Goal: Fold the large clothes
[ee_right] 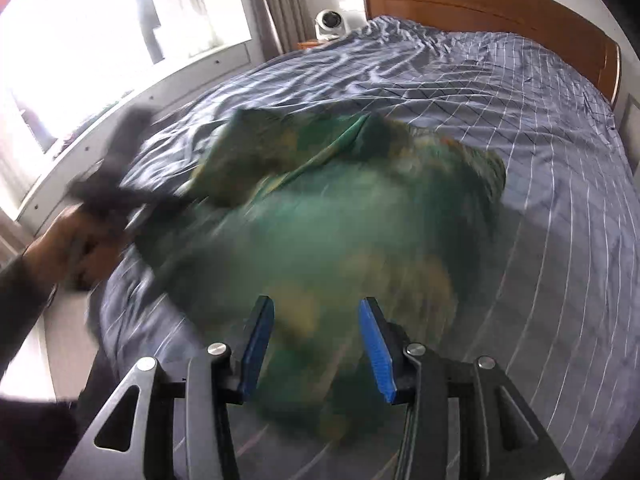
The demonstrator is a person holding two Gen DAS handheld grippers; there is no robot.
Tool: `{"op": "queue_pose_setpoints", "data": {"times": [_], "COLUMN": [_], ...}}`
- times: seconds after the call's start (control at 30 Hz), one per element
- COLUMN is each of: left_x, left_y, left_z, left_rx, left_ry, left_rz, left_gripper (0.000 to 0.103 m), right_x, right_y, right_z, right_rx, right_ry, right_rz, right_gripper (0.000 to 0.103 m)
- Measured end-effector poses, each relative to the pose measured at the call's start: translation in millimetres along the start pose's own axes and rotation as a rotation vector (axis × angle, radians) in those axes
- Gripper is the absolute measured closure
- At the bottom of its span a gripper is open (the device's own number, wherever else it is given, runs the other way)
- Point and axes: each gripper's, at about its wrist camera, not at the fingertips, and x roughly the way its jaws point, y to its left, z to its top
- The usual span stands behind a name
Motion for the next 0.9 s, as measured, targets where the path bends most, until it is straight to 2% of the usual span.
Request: {"op": "queue_pose_setpoints", "data": {"times": [0.07,0.13,0.23,0.33,0.4,0.47,0.5,0.53,0.6,0.73,0.9], "left_x": [1,2,1,-2,-8,-17,-23,-27,-41,-67,-93], "left_y": [-2,-4,-7,-9,-15,-23,-28,-32,-43,-59,-76], "left_z": [0,-1,-2,-1,-2,-3,-4,-5,-7,-14,-23], "left_rx": [-0.002,0.005,-0.007,-0.011,-0.002,0.016,0.022,0.028,0.051,0.102,0.147], "left_ry": [0.002,0.004,0.008,0.008,-0.012,-0.034,-0.048,-0.058,-0.082,-0.144,-0.196], "left_rz": [0.008,0.023,0.034,0.044,0.058,0.075,0.083,0.091,0.114,0.166,0.173], "left_gripper": [0.03,0.029,0.029,0.029,0.029,0.029,0.029,0.029,0.029,0.016,0.007], "right_x": [-5,9,36,39,32,16,11,4,-10,-34,-50], "right_y": [11,14,8,16,19,24,26,29,33,45,46], "right_z": [-23,-35,-39,-40,-38,-35,-36,-35,-35,-36,-34], "right_rx": [-0.012,-0.014,0.03,0.005,-0.002,-0.003,-0.003,0.0,-0.005,-0.046,-0.063], "right_ry": [-0.007,-0.01,0.018,0.015,0.012,0.0,0.0,0.0,-0.016,-0.055,-0.096], "right_rz": [-0.007,-0.034,-0.039,-0.072,-0.087,-0.092,-0.107,-0.139,-0.191,-0.298,-0.38], "right_gripper": [0.057,0.057,0.055,0.055,0.051,0.037,0.026,0.022,0.022,0.022,0.022]}}
